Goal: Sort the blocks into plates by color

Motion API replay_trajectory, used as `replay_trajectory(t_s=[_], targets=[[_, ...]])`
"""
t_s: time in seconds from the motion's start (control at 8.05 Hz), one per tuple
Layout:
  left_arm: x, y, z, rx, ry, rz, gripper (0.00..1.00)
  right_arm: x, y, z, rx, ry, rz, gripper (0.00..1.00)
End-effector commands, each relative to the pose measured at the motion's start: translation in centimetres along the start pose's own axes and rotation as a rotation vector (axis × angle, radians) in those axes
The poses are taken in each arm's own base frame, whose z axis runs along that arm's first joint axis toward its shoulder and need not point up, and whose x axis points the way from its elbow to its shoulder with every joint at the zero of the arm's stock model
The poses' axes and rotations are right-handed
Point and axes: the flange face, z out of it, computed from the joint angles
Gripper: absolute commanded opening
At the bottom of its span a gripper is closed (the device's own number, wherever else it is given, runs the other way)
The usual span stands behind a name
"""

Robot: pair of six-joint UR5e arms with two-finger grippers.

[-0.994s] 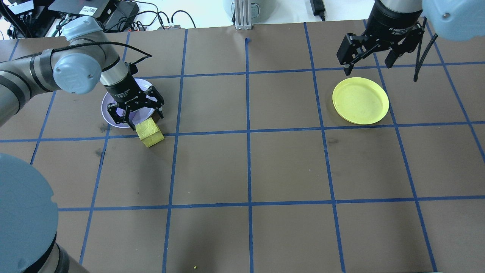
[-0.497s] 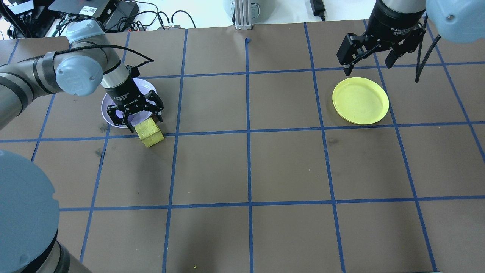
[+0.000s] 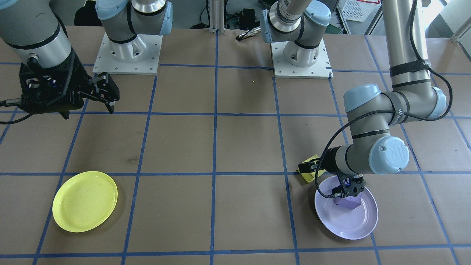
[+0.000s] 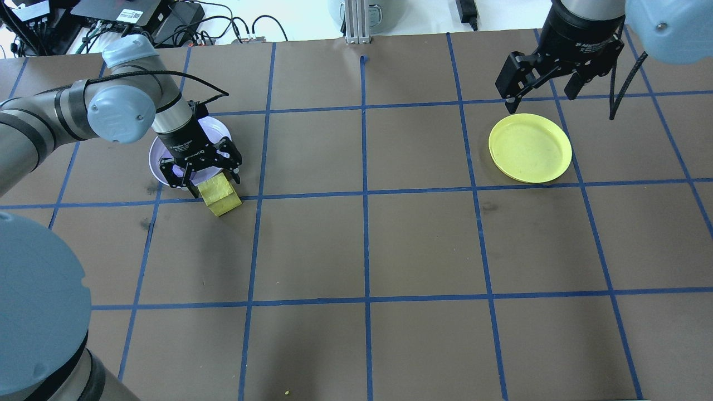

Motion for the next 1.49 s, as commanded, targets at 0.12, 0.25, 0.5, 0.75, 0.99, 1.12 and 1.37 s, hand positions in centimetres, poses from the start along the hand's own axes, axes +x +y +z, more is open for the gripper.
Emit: replay_trajectory(t_s=[0.12, 0.25, 0.5, 0.75, 0.99, 1.12, 1.37], targets=[[-0.1, -0.9, 1.7, -0.022, -0.002, 0.017, 1.00, 0.0, 0.2, 0.5, -0.011, -0.001, -0.004, 1.00], [-0.1, -1.0, 1.7, -0.011, -0.002, 0.018, 1.00, 0.0, 0.3, 0.6, -0.015, 0.001, -0.004, 1.00], [0.0, -1.6, 1.8, 0.025, 0.002, 0.076, 0.92, 0.0, 0.4, 0.6, -0.013, 0.000, -0.004, 1.00], [-0.1, -3.1, 3.1, 0.077, -0.005, 0.284, 0.19, 0.1, 0.3, 0.7, -0.014, 0.009, -0.028, 1.00], [0.0, -2.7, 2.6, 0.085, -0.009, 0.280, 0.04, 0.1, 0.3, 0.6, -0.013, 0.008, -0.041, 1.00], [0.0, -2.6, 2.2, 0.080, -0.009, 0.275, 0.00, 0.0, 0.3, 0.6, -0.011, -0.003, -0.041, 1.00], [2.7, 0.2, -0.1, 0.093, -0.001, 0.166, 0.00, 0.1, 0.3, 0.6, -0.013, 0.005, -0.041, 1.00]])
